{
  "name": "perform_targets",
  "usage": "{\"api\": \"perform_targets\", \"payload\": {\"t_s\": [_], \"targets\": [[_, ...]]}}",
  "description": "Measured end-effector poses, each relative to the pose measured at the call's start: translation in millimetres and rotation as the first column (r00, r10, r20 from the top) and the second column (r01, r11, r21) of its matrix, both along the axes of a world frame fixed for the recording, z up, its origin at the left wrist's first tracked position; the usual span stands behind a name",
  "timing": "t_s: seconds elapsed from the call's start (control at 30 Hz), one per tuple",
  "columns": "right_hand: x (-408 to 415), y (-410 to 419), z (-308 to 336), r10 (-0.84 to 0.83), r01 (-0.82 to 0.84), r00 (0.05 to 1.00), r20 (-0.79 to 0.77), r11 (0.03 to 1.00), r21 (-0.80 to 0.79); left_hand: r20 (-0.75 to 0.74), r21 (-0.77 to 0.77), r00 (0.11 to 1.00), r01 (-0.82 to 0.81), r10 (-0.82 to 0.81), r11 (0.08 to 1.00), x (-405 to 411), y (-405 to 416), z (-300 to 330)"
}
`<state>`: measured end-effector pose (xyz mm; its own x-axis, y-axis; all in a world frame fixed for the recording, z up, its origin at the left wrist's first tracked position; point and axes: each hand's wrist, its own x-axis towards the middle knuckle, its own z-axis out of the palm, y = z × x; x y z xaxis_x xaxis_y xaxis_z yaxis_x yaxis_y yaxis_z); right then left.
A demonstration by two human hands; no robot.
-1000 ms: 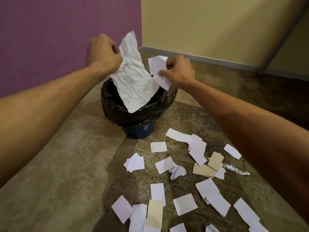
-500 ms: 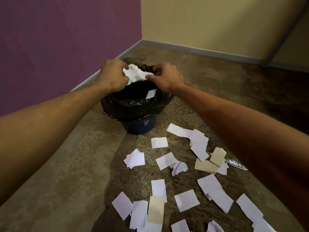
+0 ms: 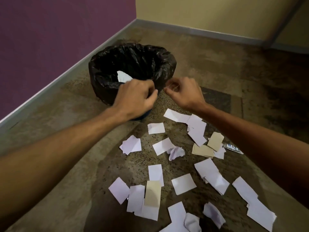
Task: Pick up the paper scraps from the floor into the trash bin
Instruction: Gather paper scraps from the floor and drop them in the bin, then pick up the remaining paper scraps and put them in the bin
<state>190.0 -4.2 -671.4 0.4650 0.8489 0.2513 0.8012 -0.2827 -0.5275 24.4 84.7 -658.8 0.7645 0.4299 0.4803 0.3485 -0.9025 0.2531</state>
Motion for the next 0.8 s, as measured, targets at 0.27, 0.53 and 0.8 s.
{"api": "perform_targets", "payload": {"t_s": [0.27,0.53,0.8], "targets": [[-15,-18,-73,0.068,-0.080,0.996,-0.051,0.954,-0.289,-0.394,-0.131,0.919,-0.065,0.008,0.989,-23,-7,-92],[-19,-29,-115,0.098,-0.099,0.995,-0.032,0.816,-0.569,-0.665,-0.192,0.726,-0.391,0.173,0.900,-49,26,-131],[-22,-34,-146,0.195,-0.101,0.980,0.047,0.685,-0.722,-0.807,-0.234,0.586,-0.435,0.076,0.870,-54,24,-159]]}}
